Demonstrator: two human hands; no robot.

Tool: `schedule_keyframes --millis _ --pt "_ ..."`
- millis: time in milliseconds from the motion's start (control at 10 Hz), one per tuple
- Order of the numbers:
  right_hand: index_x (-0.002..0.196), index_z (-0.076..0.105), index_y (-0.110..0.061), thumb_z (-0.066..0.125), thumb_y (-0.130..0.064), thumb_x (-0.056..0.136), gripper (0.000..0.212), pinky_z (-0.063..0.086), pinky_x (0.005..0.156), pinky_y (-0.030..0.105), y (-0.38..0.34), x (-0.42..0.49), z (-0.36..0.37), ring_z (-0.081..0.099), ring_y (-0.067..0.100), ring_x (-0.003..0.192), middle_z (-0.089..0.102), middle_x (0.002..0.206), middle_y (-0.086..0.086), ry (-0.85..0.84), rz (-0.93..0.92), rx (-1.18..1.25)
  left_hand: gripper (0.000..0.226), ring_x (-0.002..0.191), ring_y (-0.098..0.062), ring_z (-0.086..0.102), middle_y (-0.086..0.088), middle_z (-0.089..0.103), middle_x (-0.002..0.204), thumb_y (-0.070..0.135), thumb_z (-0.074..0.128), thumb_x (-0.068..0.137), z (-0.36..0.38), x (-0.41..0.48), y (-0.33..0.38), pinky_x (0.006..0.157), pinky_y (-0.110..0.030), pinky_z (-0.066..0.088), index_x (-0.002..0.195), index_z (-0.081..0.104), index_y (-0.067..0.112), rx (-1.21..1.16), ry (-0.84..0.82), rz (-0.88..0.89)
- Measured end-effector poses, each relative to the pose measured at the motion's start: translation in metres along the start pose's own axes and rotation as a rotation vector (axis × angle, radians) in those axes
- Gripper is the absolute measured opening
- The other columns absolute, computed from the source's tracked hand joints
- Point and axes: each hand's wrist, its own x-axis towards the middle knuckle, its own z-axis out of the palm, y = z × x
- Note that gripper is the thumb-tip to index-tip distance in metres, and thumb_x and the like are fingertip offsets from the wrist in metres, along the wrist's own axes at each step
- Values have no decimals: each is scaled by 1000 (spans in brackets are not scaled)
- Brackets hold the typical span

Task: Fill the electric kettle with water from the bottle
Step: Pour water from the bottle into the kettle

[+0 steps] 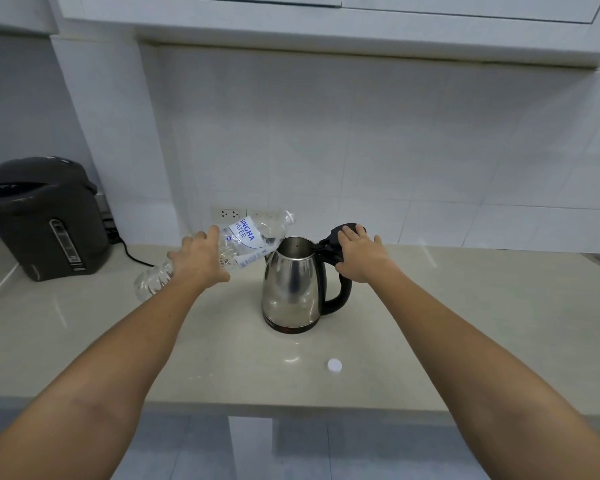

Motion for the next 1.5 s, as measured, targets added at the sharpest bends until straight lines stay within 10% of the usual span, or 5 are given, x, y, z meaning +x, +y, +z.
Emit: schedule_keyframes --millis 1500 --pt "153 12 -7 49 -30 92 74 20 117 48 -1 -3 3 -1 29 149 7 162 5 22 8 83 79 107 -26 49 -3 52 113 31 77 64 -20 9 -14 87 -50 46 129 33 20 303 -21 79"
